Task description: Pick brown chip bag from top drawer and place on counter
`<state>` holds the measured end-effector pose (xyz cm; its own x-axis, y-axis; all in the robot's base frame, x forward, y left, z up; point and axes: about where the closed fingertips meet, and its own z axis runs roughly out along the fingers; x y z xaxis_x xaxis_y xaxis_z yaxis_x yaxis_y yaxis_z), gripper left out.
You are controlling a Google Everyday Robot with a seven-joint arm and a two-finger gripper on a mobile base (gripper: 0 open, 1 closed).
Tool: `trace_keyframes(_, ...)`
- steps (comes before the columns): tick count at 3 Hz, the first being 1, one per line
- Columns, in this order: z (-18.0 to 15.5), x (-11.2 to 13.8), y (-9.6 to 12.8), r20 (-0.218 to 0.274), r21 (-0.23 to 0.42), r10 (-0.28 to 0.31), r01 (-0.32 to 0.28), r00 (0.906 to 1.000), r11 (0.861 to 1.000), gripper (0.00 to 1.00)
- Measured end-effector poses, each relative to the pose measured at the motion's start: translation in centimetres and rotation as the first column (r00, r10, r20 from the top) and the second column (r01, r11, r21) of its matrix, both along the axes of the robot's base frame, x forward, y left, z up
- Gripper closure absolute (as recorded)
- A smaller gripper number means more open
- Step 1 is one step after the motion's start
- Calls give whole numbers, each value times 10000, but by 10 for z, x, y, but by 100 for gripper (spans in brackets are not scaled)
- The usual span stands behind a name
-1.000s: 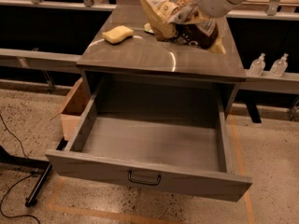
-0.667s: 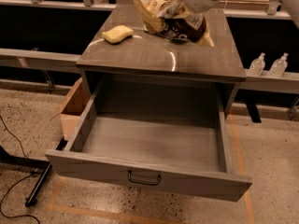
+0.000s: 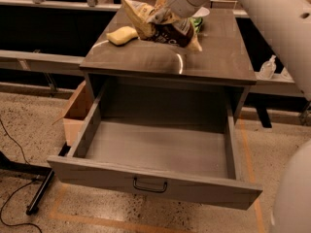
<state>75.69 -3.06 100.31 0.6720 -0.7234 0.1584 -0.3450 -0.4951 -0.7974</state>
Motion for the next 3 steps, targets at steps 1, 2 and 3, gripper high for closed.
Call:
trace_keyframes(1,-23,13,20,-419,-184,218,-226,9989,9996,59)
trace_keyframes(2,-42,19,30,-769,-464,254,-290,9967,9985,36)
trace_keyframes(3,-57,20,35,-1114,-789,281,-370,9934,9962,12)
